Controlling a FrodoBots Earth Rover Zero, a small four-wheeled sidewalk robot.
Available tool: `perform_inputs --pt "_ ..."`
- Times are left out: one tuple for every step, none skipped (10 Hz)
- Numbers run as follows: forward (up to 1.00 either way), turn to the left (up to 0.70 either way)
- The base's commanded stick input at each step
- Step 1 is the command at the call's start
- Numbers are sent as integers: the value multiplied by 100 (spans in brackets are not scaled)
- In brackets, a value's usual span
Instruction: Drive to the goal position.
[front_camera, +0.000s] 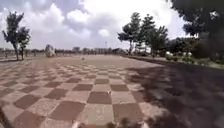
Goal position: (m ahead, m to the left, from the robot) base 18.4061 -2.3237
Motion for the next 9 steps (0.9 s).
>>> perform_inputs --pt "70 0" --pt "70 0" --pt "70 0" --pt "70 0" --pt "70 2" --pt "70 2" --pt "70 0" --pt "70 0" --pt "70 0"
